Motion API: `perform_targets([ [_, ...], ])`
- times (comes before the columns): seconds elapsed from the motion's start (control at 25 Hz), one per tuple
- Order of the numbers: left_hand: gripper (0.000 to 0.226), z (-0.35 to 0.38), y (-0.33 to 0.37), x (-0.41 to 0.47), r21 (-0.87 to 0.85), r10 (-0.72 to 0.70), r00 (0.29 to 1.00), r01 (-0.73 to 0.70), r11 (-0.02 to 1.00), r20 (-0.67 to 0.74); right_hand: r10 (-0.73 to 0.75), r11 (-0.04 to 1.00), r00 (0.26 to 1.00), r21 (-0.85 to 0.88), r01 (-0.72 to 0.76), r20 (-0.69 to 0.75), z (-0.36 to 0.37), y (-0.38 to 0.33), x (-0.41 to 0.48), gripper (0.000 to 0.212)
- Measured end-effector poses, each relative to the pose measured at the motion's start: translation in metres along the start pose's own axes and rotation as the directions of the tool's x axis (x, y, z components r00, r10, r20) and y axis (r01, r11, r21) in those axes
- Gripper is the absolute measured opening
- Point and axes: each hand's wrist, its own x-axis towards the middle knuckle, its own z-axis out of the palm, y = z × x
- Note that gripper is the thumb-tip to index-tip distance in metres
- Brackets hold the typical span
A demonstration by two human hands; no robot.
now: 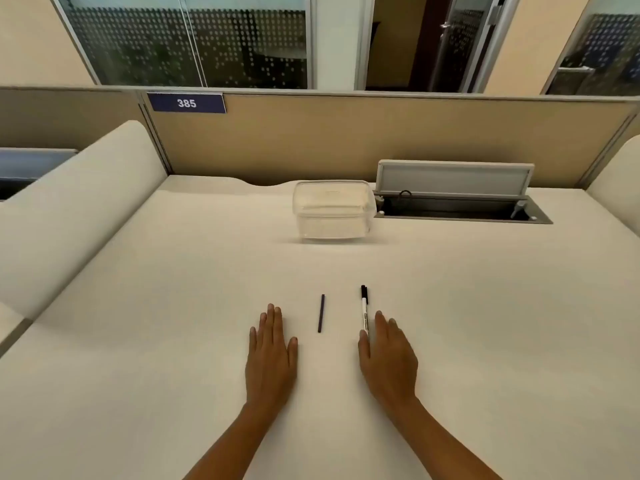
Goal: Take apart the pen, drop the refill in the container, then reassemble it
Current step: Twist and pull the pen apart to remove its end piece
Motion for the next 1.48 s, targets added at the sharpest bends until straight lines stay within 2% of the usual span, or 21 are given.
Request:
perform_targets([
  [0.12,0.059,0.001,-0.002,0.000,0.073,-0.027,1.000,0.028,0.997,-0.007,-0.015,0.998,1.000,-0.064,0.016,0.019,-0.003,-0.003,0.000,0.031],
  [0.2,0.058,0.003,-0.002,-0.001,0.070,-0.046,0.999,0.046,0.997,0.005,-0.018,0.994,1.000,-0.109,0.019,0.006,-0.007,-0.003,0.001,0.019],
  [0.28,0.057,0.002,-0.001,-0.001,0.068,-0.059,0.998,0.058,0.996,0.017,-0.007,0.992,1.000,-0.122,0.005,-0.018,-0.010,-0.001,0.004,0.015],
  [0.4,0.055,-0.002,0.004,0.003,-0.050,-0.100,0.994,0.102,0.994,0.035,0.046,0.995,0.999,-0.093,-0.047,-0.016,-0.014,0.002,0.005,0.012],
  [0.52,0.053,-0.012,0.013,0.006,-0.290,-0.187,0.980,0.199,0.936,0.068,0.116,0.991,0.993,0.056,-0.118,0.034,-0.018,0.006,0.006,0.007],
  [0.6,0.047,-0.023,0.023,0.007,-0.383,-0.201,0.978,0.209,0.900,0.062,0.155,0.953,0.984,0.249,-0.173,0.092,-0.024,0.007,0.006,0.007],
  [0.68,0.038,-0.037,0.038,0.013,-0.420,-0.184,0.981,0.194,0.886,0.066,0.245,0.832,0.956,0.472,-0.292,0.159,-0.034,0.004,0.006,0.008],
  [0.72,0.035,-0.044,0.046,0.018,-0.450,-0.179,0.977,0.214,0.867,0.118,0.296,0.741,0.931,0.563,-0.365,0.214,-0.041,0.000,0.005,0.009],
  [0.76,0.032,-0.053,0.055,0.023,-0.514,-0.186,0.959,0.272,0.814,0.213,0.326,0.662,0.907,0.621,-0.419,0.265,-0.047,-0.005,0.005,0.009],
  [0.88,0.031,-0.072,0.075,0.027,-0.715,-0.090,0.859,0.474,0.514,0.505,0.322,0.541,0.866,0.676,-0.499,0.382,-0.065,-0.019,0.001,0.006],
  [0.96,0.032,-0.074,0.083,0.024,-0.758,-0.012,0.817,0.541,0.365,0.577,0.281,0.483,0.847,0.696,-0.532,0.452,-0.076,-0.031,-0.002,0.006],
  [1.08,0.027,-0.072,0.088,0.018,-0.813,-0.006,0.821,0.567,0.137,0.571,0.212,0.440,0.820,0.698,-0.565,0.531,-0.089,-0.046,-0.006,0.009],
  [1.28,0.017,-0.078,0.088,0.021,-0.865,-0.098,0.860,0.500,-0.044,0.502,0.122,0.308,0.725,0.669,-0.677,0.678,-0.112,-0.044,-0.012,0.013],
  [1.4,0.015,-0.083,0.091,0.026,-0.866,-0.080,0.863,0.494,-0.079,0.499,0.029,0.191,0.650,0.634,-0.749,0.759,-0.117,-0.039,-0.010,0.021],
  [1.48,0.015,-0.085,0.092,0.028,-0.864,-0.060,0.863,0.496,-0.080,0.501,-0.012,0.173,0.614,0.607,-0.776,0.789,-0.117,-0.037,-0.007,0.026],
])
